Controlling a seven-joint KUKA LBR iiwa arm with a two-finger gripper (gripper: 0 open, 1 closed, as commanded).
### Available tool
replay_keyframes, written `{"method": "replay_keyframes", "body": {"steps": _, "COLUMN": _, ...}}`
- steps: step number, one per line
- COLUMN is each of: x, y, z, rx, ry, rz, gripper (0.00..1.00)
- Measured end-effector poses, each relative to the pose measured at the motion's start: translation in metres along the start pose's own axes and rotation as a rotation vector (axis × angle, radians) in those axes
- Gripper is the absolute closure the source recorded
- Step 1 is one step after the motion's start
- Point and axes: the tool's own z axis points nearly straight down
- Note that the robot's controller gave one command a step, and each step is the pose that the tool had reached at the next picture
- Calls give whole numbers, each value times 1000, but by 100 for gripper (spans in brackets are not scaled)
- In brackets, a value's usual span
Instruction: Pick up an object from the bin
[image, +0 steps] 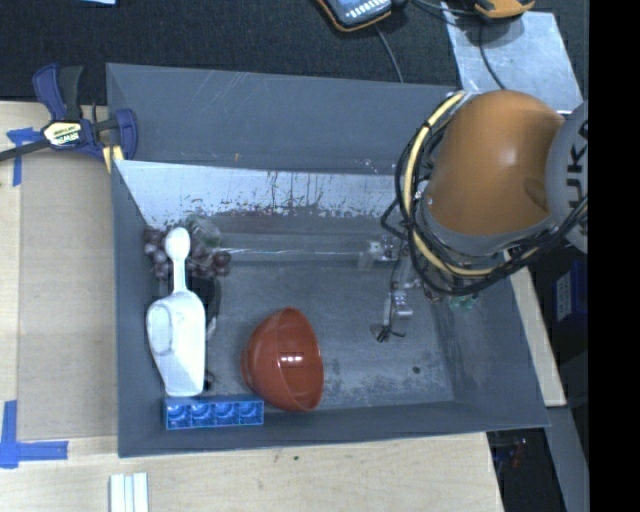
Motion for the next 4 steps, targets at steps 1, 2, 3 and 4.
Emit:
{"method": "replay_keyframes", "body": {"steps": 1, "x": -1, "y": 0, "z": -3, "rx": 0, "ry": -7, "rz": 1, "gripper": 0}}
{"method": "replay_keyframes", "body": {"steps": 2, "x": -24, "y": 72, "z": 101, "rx": 1, "ry": -10, "rz": -258, "gripper": 0}}
{"method": "replay_keyframes", "body": {"steps": 3, "x": 10, "y": 83, "z": 87, "rx": -1, "ry": -6, "rz": 234, "gripper": 0}}
{"method": "replay_keyframes", "body": {"steps": 4, "x": -7, "y": 131, "z": 105, "rx": -1, "ry": -13, "rz": -46, "gripper": 0}}
